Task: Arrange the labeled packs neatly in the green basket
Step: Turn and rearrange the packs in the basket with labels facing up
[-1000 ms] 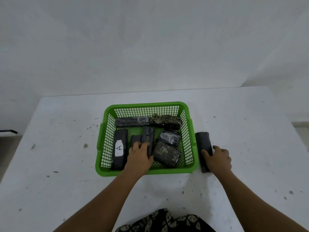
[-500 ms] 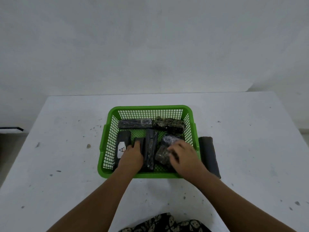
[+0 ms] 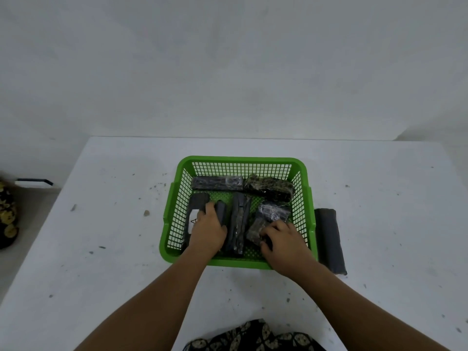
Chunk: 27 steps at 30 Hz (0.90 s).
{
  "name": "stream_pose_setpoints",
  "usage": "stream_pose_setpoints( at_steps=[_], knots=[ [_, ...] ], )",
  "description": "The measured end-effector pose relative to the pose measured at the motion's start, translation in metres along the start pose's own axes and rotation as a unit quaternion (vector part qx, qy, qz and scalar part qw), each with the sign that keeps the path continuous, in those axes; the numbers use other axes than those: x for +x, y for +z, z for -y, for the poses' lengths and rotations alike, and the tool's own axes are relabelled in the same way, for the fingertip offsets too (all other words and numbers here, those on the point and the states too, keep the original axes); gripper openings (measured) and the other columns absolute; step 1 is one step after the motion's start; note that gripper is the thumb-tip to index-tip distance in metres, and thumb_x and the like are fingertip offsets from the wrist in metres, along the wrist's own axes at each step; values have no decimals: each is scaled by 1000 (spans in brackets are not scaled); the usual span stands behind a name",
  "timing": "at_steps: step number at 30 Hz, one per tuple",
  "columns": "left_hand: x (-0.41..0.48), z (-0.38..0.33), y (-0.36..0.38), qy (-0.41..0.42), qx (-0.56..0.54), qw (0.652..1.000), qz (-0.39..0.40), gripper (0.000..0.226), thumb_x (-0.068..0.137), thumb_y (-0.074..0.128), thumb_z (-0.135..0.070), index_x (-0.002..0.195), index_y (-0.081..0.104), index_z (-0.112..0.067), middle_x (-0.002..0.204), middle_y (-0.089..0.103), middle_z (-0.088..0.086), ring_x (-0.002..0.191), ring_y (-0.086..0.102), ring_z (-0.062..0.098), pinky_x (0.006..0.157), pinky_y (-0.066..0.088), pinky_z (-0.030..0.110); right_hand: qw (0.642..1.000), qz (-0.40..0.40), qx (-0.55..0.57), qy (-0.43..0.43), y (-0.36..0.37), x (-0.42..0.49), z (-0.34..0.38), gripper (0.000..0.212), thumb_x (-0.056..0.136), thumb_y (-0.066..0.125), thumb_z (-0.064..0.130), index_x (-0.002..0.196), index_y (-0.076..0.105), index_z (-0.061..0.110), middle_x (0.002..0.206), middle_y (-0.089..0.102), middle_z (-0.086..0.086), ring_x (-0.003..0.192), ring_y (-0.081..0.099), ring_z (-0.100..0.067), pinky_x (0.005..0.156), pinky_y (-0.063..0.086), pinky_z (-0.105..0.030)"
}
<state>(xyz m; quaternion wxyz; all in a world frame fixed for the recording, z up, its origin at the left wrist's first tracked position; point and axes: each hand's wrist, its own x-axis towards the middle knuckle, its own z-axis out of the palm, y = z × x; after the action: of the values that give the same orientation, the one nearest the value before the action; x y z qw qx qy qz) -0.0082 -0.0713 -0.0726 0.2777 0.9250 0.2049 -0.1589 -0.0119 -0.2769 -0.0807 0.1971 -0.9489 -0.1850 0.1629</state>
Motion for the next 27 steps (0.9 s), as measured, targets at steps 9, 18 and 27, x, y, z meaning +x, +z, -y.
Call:
stream_pose_setpoints(
  at_steps=[9, 18, 27],
  knots=[
    [7, 3, -2, 36, 36, 999, -15, 56, 87, 62, -28, 128, 27, -17, 125, 49, 21, 106, 57, 41, 83, 50, 51, 1000, 2, 5, 3, -4, -2, 2, 32, 91, 41, 40, 113, 57, 23, 116, 50, -2, 106, 39, -21, 88, 39, -37],
    [12, 25, 8, 108, 172, 978, -46, 56, 86, 47, -44, 136, 26, -28, 132, 37, 17, 119, 36, 39, 98, 36, 51, 1000, 8, 10, 7, -5, -2, 4, 32, 91, 41, 40, 114, 57, 24, 117, 50, -1, 106, 39, -20, 89, 39, -36],
    [25, 34, 4, 112, 228, 967, 4, 65, 81, 46, -54, 139, 22, -39, 153, 23, 4, 137, 15, 39, 111, 14, 57, 1000, 9, 4, 4, -6, -3, 2, 32, 91, 42, 41, 113, 57, 24, 116, 51, -1, 105, 40, -20, 88, 41, -37]
  ],
)
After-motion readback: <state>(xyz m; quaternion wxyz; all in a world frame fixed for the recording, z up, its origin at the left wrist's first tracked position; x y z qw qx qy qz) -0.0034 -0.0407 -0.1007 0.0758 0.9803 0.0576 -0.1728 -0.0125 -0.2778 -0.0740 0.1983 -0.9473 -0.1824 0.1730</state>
